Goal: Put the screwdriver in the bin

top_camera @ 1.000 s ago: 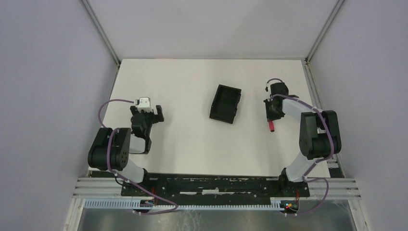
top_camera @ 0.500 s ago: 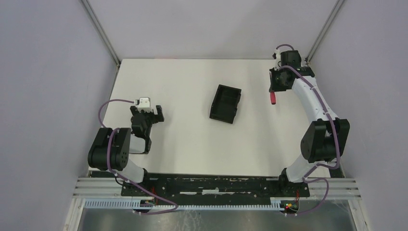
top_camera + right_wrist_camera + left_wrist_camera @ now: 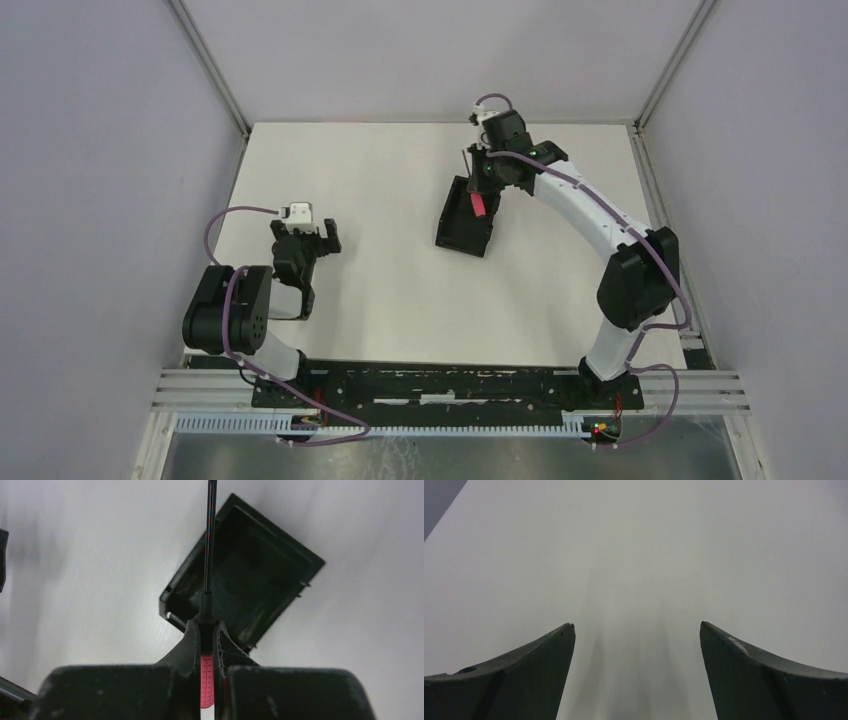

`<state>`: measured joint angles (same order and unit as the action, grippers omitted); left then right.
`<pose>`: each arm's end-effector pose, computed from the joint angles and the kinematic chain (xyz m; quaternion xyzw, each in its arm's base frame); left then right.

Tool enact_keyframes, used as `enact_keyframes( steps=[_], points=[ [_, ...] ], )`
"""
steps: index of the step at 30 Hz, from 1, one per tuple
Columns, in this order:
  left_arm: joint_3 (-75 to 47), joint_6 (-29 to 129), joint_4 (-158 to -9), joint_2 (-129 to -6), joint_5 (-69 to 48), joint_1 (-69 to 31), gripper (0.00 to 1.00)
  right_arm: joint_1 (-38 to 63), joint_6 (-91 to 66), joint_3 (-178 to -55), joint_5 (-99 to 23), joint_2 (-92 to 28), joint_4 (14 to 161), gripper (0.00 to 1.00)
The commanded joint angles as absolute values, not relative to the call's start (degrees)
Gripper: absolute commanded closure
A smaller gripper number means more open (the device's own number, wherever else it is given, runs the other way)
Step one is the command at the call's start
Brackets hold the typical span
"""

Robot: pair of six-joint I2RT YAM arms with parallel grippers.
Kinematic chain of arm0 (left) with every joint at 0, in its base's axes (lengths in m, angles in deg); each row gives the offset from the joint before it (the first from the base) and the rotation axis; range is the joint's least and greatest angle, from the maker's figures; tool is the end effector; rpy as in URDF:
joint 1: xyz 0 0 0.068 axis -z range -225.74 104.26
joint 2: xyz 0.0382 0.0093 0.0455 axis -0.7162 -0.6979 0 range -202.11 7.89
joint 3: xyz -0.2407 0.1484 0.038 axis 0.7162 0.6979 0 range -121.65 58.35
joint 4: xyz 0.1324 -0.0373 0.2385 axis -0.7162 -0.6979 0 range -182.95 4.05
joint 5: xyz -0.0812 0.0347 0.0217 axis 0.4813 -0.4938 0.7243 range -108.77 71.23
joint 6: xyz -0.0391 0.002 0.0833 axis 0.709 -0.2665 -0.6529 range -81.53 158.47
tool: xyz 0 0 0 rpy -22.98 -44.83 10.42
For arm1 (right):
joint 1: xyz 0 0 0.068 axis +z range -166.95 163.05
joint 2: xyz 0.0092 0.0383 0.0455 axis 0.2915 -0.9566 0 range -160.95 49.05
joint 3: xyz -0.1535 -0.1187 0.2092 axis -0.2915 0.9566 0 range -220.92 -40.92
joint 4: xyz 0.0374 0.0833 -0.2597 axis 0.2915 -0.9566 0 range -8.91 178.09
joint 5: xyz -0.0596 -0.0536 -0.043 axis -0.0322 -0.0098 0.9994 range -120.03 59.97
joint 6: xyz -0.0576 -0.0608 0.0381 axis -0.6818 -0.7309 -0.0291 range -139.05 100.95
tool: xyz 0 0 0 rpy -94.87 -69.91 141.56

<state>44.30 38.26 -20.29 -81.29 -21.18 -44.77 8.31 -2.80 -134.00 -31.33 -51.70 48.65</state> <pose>0.2951 -0.0017 0.1289 -0.0057 0.7630 0.0118 0.6462 0.4005 0.1910 0.2955 -0.0772 0.9275 0.1395 0.3380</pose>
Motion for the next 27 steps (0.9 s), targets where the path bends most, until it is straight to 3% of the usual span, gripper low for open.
enact_keyframes(
  steps=[1,14,17,19,22,27],
  points=[
    [44.1,40.1,-18.6,-80.3,-20.7,-45.1,0.00,11.6,0.6,-135.1,-26.8,-54.4,53.5,1.00],
    [44.1,40.1,-18.6,-80.3,-20.7,-45.1,0.00,14.3,0.7,-128.2,-25.1,-62.5,59.8,1.00],
    [44.1,40.1,-18.6,-80.3,-20.7,-45.1,0.00,14.4,0.6,-128.7,-23.9,-63.5,59.7,0.87],
    [44.1,40.1,-18.6,-80.3,-20.7,-45.1,0.00,14.3,0.8,-128.6,-22.8,-63.1,60.5,0.65],
    [44.1,40.1,-18.6,-80.3,-20.7,-45.1,0.00,14.3,0.8,-130.2,-22.1,-62.7,60.3,0.51],
    [44.1,40.1,-18.6,-80.3,-20.7,-45.1,0.00,14.4,0.0,-132.6,-20.8,-59.4,59.7,0.40]
  ],
)
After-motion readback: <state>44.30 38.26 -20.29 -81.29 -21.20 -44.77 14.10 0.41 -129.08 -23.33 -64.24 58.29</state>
